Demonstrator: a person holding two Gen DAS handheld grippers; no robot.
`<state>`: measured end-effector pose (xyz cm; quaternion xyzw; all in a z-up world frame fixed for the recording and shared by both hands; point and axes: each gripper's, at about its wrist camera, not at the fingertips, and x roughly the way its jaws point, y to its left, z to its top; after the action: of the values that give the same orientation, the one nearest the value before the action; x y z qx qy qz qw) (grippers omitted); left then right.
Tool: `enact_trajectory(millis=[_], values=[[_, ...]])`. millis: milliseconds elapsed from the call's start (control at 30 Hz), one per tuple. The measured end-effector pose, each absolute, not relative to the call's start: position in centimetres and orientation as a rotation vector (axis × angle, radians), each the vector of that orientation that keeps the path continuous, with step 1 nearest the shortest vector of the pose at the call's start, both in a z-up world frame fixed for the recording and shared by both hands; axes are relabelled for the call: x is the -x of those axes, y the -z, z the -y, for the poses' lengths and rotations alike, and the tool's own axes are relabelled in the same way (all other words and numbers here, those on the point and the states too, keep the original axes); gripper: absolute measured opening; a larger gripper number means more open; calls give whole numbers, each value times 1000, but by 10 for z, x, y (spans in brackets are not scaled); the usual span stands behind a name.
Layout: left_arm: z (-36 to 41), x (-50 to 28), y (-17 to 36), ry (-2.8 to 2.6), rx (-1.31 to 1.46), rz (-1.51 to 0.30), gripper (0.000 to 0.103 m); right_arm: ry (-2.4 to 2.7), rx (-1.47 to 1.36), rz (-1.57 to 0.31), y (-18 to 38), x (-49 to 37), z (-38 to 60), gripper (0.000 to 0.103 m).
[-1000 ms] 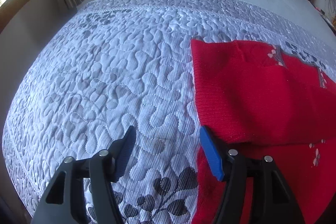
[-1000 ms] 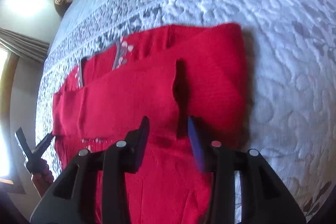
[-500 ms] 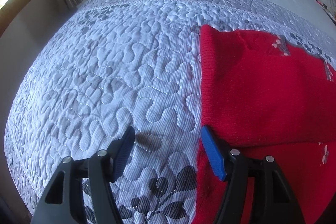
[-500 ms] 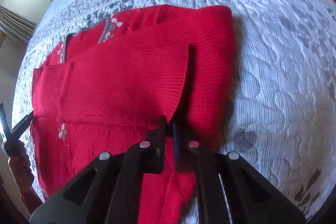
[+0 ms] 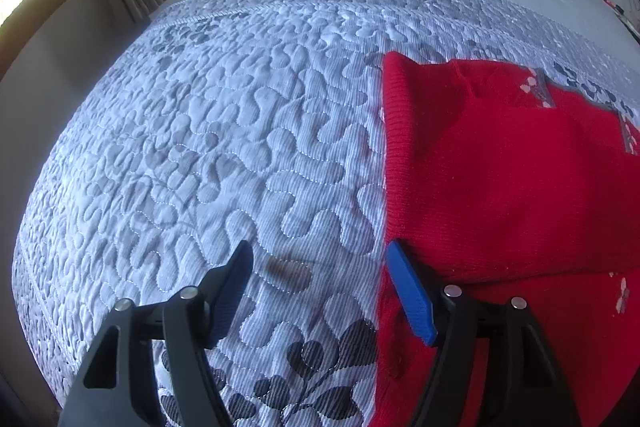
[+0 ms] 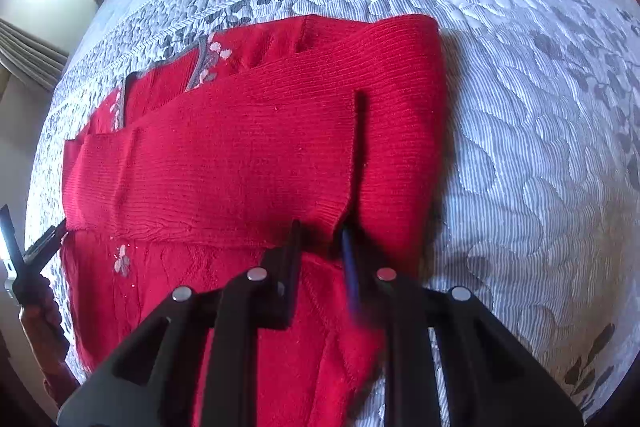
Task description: Fold small clothes
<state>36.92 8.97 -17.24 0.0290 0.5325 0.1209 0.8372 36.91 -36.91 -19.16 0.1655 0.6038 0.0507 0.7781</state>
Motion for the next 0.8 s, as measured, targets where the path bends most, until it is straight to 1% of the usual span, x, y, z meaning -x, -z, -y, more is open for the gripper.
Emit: enact_trajectory(millis=[67,233,333,400,533,600,667,733,800], values=[[-91,-368,165,-254,-57,-1117,70,-110,-365,-1289,183,-362,369,23],[-78,-363,146,-259,-92,-1060,70,-163,-352,-1246,159,-345,363,23],[-60,-361,139,-206,-125,-1015,70,-190,-343,-1219,150,-357,355,23],[-50,-364,148,-190,-157,-1024,71,-190,-353,-1233,156,-370,349,23],[-55,-367,180,-183,-131,-1097,73,-100,-316,-1343,189,-374,353,23],[-61,-367,180,-179,-91,-1108,75,-121,-358,-1314,196,-369,358,23],[-66,-364,173,-172,-61,-1119,75,-139,-397,-1289,189,-363,363,26],[-69,-354,163,-179,-70,-1125,75,-139,-416,-1273,178,-349,366,36],[-73,-338,154,-187,-76,-1143,74,-144,-368,-1258,164,-320,363,41]])
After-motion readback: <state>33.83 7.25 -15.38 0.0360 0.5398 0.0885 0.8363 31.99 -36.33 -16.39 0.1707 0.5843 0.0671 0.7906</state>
